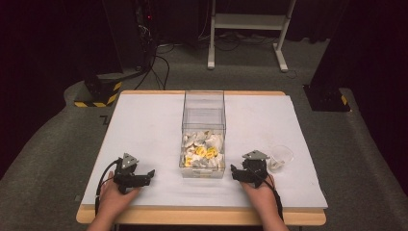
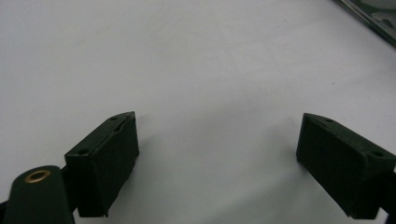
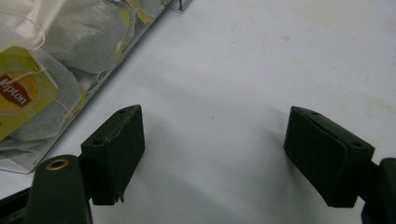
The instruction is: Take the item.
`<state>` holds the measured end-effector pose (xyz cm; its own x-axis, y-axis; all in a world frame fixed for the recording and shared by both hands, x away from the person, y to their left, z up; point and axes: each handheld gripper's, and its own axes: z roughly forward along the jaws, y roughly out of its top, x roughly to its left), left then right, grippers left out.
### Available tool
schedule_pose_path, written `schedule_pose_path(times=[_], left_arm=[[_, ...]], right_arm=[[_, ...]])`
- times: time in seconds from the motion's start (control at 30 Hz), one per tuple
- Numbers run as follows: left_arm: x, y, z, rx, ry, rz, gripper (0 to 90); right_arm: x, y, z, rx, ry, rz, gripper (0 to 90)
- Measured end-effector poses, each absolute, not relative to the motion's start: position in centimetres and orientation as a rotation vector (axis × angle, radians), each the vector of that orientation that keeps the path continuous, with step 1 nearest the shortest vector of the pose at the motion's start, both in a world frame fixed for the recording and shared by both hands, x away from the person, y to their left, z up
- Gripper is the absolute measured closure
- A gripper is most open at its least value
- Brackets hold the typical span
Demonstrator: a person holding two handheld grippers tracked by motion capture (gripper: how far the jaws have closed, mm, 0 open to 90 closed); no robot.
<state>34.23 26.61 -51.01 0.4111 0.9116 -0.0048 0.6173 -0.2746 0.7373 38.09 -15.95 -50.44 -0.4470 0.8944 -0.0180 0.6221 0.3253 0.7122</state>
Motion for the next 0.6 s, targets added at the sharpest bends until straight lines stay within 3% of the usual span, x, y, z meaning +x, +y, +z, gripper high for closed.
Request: schedule_pose_path(times=[0.6], left_arm=[[34.24, 26.63, -51.00, 2.001, 1.294, 0.565, 13.4]], right_arm=[[38.18, -15.95, -50.50, 1.362, 2.169, 0.877, 14.7]])
